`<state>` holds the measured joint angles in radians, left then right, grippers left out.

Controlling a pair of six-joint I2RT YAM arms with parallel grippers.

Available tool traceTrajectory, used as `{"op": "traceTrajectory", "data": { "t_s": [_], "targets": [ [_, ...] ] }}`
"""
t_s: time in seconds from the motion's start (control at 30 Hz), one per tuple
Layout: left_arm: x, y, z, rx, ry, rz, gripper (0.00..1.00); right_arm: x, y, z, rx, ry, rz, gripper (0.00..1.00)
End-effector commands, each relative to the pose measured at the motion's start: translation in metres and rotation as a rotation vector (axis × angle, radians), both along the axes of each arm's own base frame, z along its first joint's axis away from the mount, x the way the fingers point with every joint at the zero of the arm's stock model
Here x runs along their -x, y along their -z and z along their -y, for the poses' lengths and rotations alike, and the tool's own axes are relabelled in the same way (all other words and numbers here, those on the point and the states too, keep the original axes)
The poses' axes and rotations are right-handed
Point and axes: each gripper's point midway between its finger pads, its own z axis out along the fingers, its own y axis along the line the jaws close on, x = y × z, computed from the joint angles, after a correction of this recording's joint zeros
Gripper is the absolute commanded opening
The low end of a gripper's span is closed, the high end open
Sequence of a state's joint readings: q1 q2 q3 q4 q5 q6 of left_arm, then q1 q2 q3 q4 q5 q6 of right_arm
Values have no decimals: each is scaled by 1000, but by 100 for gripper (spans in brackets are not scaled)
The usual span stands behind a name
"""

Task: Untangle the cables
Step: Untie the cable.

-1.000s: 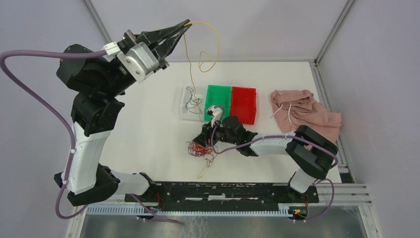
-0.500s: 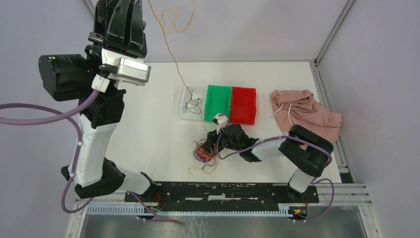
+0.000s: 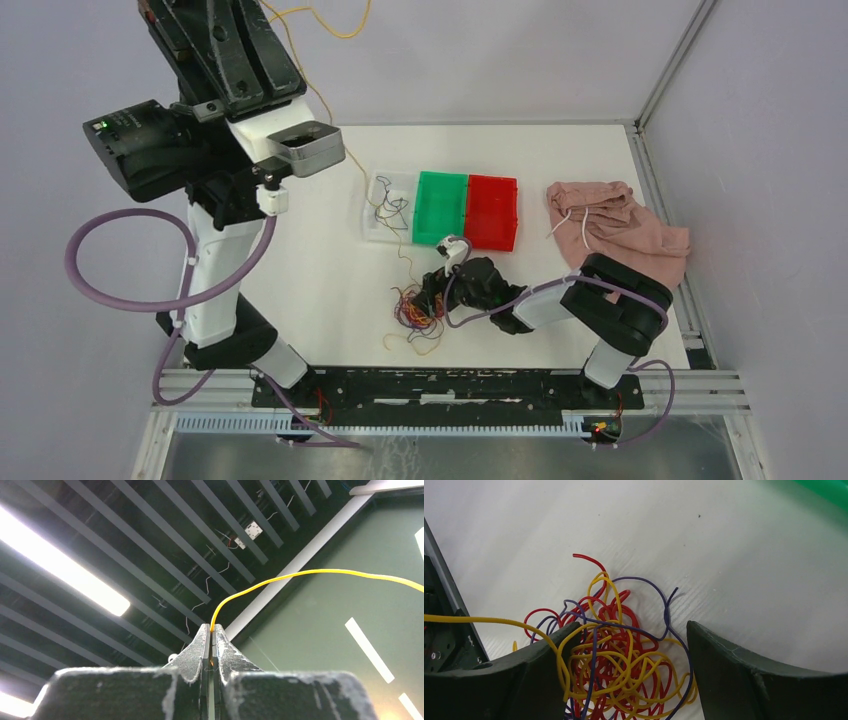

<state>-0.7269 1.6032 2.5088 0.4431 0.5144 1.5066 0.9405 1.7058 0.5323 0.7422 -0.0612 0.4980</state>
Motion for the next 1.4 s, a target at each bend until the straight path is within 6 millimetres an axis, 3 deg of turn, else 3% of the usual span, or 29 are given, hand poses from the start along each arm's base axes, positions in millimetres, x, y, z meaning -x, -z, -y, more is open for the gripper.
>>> {"op": "traceTrajectory", "data": {
  "t_s": [0.0,0.07,0.1,0.27,0.4,0.47,0.57,0.7,0.77,0.93,1.13,1.2,1.27,1.37],
  "targets": [
    [36,-7,-38,85,-25,60,3,-3,-20,2,-29,4,77,84],
    [13,9,-31,47,28,-92,3,-4,-50,-2,-65,-21,123,85],
    [0,21,-24,11,58,-178,3,-3,-76,-7,-101,-44,158,85],
    [-45,95,14,-169,116,-467,3,8,-162,-31,-206,-195,252,84],
    [-72,132,21,-190,140,-661,3,11,-198,-41,-245,-247,274,73],
    [-87,143,18,-155,140,-758,3,15,-209,-45,-287,-266,276,59],
    [-108,162,11,-106,105,-892,3,16,-213,-50,-320,-270,248,25],
    [-130,200,8,-88,64,-1062,3,13,-202,-55,-283,-275,222,13],
    [-141,226,9,-91,51,-1171,3,7,-200,-56,-273,-256,223,2],
    [-155,304,11,-77,78,-1460,3,-4,-204,-56,-265,-216,242,0],
    [-158,419,6,-59,40,-1797,3,-15,-216,-52,-283,-166,271,0],
    [-159,461,-2,-50,-24,-1885,3,-20,-217,-51,-287,-155,276,0],
    [-163,519,-19,-99,-206,-1933,3,-25,-213,-51,-279,-141,263,0],
    [-176,569,-55,-88,-408,-1933,3,-30,-197,-46,-241,-123,229,8]
  ]
}}
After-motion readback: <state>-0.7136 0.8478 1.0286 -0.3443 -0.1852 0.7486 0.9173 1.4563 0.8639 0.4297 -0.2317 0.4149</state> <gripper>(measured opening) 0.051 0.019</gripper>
